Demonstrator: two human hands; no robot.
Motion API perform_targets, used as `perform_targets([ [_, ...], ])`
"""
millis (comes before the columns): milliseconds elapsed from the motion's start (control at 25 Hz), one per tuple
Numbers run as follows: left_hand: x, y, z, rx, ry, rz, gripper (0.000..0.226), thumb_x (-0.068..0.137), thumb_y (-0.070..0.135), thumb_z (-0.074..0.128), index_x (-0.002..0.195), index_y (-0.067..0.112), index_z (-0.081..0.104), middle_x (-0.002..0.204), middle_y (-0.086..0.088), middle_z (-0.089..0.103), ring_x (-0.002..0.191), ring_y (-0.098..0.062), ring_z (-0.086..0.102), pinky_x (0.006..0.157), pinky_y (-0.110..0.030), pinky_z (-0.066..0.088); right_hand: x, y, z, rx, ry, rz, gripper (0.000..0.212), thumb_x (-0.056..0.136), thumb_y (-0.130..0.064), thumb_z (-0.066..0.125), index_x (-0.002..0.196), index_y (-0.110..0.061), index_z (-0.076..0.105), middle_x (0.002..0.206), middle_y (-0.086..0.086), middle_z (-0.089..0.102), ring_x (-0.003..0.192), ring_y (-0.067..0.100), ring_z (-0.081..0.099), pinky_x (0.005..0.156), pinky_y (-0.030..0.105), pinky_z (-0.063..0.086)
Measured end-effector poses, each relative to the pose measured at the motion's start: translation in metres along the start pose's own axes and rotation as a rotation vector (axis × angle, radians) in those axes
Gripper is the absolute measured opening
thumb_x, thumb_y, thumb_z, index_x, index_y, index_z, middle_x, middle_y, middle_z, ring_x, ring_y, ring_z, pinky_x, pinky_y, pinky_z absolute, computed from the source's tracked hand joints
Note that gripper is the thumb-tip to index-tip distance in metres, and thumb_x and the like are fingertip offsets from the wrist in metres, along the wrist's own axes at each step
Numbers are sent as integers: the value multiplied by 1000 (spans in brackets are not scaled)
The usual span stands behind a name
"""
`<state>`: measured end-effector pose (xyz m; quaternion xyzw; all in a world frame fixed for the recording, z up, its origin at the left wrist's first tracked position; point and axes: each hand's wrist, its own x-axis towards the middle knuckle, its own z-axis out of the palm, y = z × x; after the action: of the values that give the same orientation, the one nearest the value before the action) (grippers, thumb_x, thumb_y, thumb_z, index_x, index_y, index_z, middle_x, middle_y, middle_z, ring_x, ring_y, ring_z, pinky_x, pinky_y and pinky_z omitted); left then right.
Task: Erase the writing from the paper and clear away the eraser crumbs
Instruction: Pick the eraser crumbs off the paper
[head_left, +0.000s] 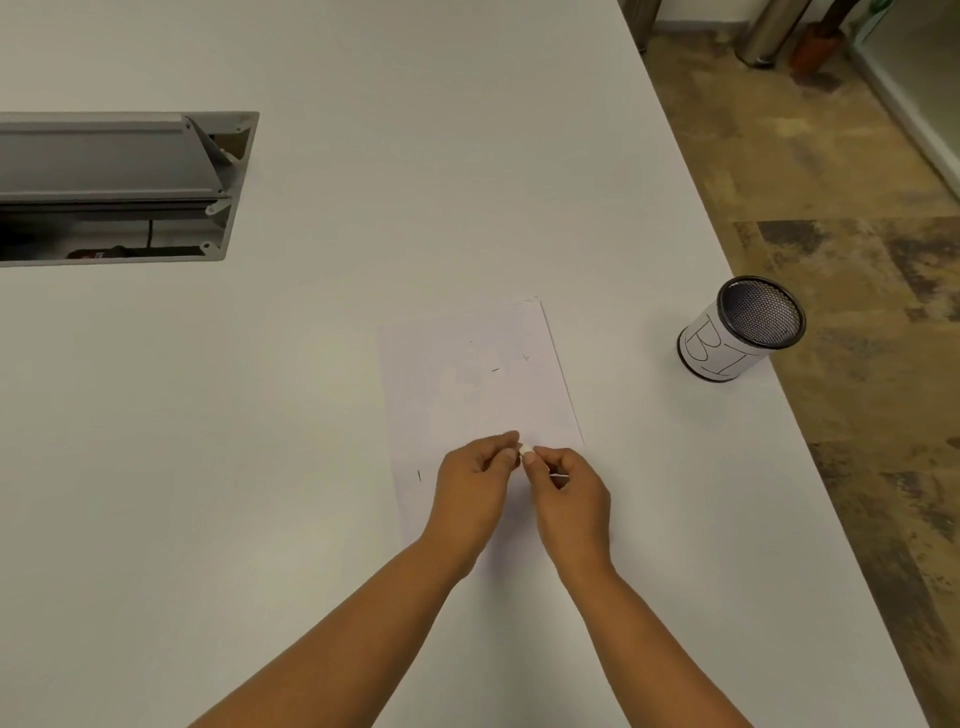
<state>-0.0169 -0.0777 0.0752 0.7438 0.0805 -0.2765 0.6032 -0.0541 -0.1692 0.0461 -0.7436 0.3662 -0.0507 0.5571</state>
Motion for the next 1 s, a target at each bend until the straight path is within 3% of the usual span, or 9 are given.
perform_targets([
  [160,-1,1,-1,23,58,42,29,94,17,49,122,20,59,120,10,58,108,-3,52,97,-20,37,0,-1,2,-1,46,8,2,86,-26,61,86,-24,61,79,-20,58,74,0,57,58,4,42],
  [240,-1,1,-2,16,-31,-2,27,95,18,47,118,19,60,112,11,61,103,-5,57,99,-23,41,-7,-1,7,6,47,-19,3,86,-25,61,85,-27,60,80,-16,62,74,3,60,58,5,45],
  [320,-1,0,-1,-33,-128,-55,21,95,18,47,103,15,65,101,0,69,94,-12,64,95,-31,49,-15,2,12,0,68,-39,7,86,-20,60,86,-26,60,83,-9,64,74,4,61,58,3,44],
  [440,0,-3,-5,-144,-35,-140,14,92,11,52,96,14,65,97,-11,69,90,-22,67,81,-30,55,-25,7,19,-52,82,-62,13,84,-19,63,86,-31,57,84,-7,64,70,2,61,57,3,44],
  [560,3,-7,-12,-153,32,-155,20,89,2,51,87,17,64,92,-10,69,86,-22,67,79,-32,56,-33,11,23,-83,33,-123,21,81,-25,66,89,-39,52,91,-12,62,74,-1,60,59,6,46],
  [640,9,-4,-28,-223,84,-147,25,86,-4,47,84,16,62,82,-9,68,76,-19,65,72,-29,53,-24,17,7,-223,125,-200,28,78,-30,69,101,-31,54,101,-8,61,88,6,57,73,14,45],
  [720,19,-10,-60,-210,216,-147,24,83,-7,46,78,13,59,73,-11,63,67,-21,59,65,-29,47,-4,28,-20,-445,263,-139,45,79,-30,68,117,-13,52,119,9,55,111,26,46,93,31,38],
  [840,24,-33,-105,-19,337,-255,16,82,1,49,67,5,51,69,-13,52,61,-23,46,61,-32,38,5,38,-42,-641,179,31,65,84,-32,61,135,-3,32,141,18,34,130,31,26,106,40,29],
  [1000,11,-47,-100,331,280,-238,24,83,5,53,59,5,46,58,-13,45,53,-23,43,55,-33,35,-6,44,-30,-626,85,-38,69,88,-31,56,141,-5,19,149,14,24,138,26,17,113,36,21],
])
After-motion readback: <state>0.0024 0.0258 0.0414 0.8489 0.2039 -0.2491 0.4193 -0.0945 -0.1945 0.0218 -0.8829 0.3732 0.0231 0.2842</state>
